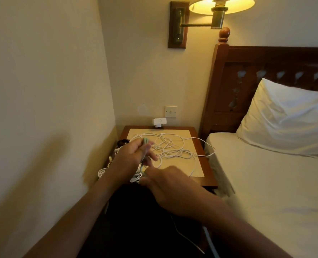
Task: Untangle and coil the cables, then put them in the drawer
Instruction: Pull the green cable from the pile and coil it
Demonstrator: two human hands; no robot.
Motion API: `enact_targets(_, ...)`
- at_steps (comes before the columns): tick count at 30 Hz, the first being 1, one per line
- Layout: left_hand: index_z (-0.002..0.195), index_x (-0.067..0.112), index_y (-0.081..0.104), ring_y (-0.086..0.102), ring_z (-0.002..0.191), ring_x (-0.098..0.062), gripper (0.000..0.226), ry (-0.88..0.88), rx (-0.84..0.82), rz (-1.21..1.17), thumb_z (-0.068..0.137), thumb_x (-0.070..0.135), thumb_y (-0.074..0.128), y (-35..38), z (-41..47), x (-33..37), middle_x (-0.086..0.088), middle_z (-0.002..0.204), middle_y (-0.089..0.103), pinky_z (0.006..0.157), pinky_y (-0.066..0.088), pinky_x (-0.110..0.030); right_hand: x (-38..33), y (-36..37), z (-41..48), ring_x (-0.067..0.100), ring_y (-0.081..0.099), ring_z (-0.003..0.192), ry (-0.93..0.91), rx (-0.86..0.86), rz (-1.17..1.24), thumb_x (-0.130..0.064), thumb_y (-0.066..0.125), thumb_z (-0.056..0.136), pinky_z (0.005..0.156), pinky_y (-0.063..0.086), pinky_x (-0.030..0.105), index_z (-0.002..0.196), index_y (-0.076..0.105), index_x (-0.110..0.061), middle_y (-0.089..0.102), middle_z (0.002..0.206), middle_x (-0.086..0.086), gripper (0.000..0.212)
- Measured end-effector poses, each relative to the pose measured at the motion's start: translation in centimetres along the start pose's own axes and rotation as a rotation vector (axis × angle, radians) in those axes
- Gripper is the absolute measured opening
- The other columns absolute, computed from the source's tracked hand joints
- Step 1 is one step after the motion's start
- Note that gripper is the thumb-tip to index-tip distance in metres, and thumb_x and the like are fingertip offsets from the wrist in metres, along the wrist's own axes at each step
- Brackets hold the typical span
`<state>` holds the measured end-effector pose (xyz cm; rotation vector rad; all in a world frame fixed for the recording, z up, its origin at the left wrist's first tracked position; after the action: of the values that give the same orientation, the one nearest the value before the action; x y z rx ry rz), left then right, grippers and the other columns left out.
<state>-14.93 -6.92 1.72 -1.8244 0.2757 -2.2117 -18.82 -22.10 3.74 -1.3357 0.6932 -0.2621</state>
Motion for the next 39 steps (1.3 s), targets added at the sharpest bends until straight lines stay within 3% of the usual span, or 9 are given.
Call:
enact_targets(3,0.101,0.016,0.066,0.065,0.064,-0.02,0.035,-0.034,-0.206,0.093,0.108,0.036,0.038,-0.4,-1.1,-0.5,-0.008,0.08,0.073,0.067,0.051,-0.025,2.3,-3.1,0.5,0.009,0.057,0.087,0.051,0.117,-0.005,-0.024,0.047,0.11,0.073,0.044,0.016,0.124,0.064,-0.018,0.066,0.109,0.0,0.024)
enact_targets(7,0.103,0.007,0.073,0.045,0.052,-0.016,0.052,-0.085,-0.34,-0.176,0.106,0.047,0.04,-0.8,-2.4,-0.6,-0.007,0.061,0.054,0.055,0.041,-0.024,7.9,-3.9,1.3,0.001,0.057,0.077,0.198,0.266,0.175,-0.029,0.051,0.107,0.064,0.037,0.014,0.11,0.068,-0.021,0.065,0.09,-0.013,0.019)
enact_targets(11,0.094,0.003,0.075,0.032,0.043,-0.009,0.044,-0.098,-0.188,-0.785,0.101,0.036,0.047,-2.5,-1.6,1.4,0.002,0.05,0.038,0.046,0.033,-0.02,12.0,-1.6,0.4,0.004,0.06,0.086,0.319,0.318,0.156,-0.03,0.044,0.11,0.074,0.053,0.026,0.107,0.062,-0.028,0.061,0.1,-0.013,0.018)
enact_targets(15,0.109,-0.005,0.064,0.048,0.055,-0.009,0.037,0.014,-0.038,-1.047,0.104,0.026,0.045,-3.4,0.2,4.1,-0.003,0.068,0.056,0.055,0.046,-0.017,10.7,3.4,-0.3,0.011,0.065,0.087,0.367,0.07,0.026,-0.029,0.04,0.111,0.078,0.059,0.031,0.123,0.053,-0.031,0.067,0.106,-0.003,0.018)
enact_targets(20,0.117,0.01,0.062,0.065,0.069,-0.019,0.023,0.123,0.164,-0.283,0.109,0.022,0.045,-0.9,1.7,3.3,-0.005,0.089,0.077,0.072,0.055,-0.026,0.7,3.3,-0.1,0.018,0.062,0.098,0.132,-0.14,0.051,-0.033,0.044,0.11,0.086,0.055,0.036,0.134,0.046,-0.022,0.061,0.118,0.003,0.026)
enact_targets(25,0.11,0.019,0.064,0.061,0.069,-0.014,0.023,0.037,-0.101,0.215,0.109,0.032,0.045,0.0,0.4,-0.5,-0.004,0.083,0.071,0.071,0.05,-0.037,-0.1,-2.9,-0.8,0.01,0.059,0.09,0.067,0.061,-0.073,-0.031,0.05,0.109,0.079,0.048,0.026,0.13,0.054,-0.022,0.065,0.108,0.0,0.023)
enact_targets(29,0.107,0.013,0.069,0.048,0.061,-0.016,0.043,-0.036,-0.375,-0.092,0.102,0.052,0.051,-0.1,-1.8,-0.8,-0.004,0.072,0.058,0.062,0.045,-0.026,5.4,-5.0,-0.4,0.009,0.055,0.087,0.048,0.339,-0.13,-0.015,0.064,0.101,0.07,0.048,0.021,0.121,0.065,-0.024,0.056,0.106,-0.009,0.023)
enact_targets(33,0.102,0.007,0.07,0.041,0.055,-0.01,0.044,-0.042,-0.412,-0.471,0.081,0.044,0.082,-0.9,-2.2,0.6,0.001,0.066,0.051,0.055,0.039,-0.021,9.9,-3.0,0.1,0.01,0.049,0.093,0.07,0.442,-0.205,0.002,0.071,0.091,0.073,0.047,0.027,0.122,0.067,-0.022,0.061,0.112,-0.003,0.039)
enact_targets(39,0.09,0.007,0.061,0.054,0.067,-0.017,0.02,-0.118,-0.307,-0.853,0.101,0.021,0.053,0.8,-2.1,0.0,-0.01,0.079,0.058,0.064,0.051,-0.027,10.8,0.3,0.1,0.016,0.05,0.118,0.129,0.447,-0.178,-0.014,0.071,0.096,0.093,0.05,0.032,0.122,0.071,-0.026,0.057,0.129,-0.004,0.028)
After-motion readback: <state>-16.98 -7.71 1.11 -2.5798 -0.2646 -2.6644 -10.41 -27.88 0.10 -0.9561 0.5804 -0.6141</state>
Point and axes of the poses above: each hand's wrist, its own z-axis towards the middle knuckle, its own y-axis out of the palm, x = y × z, the point moved 3 cm from there along z, towards the middle knuckle
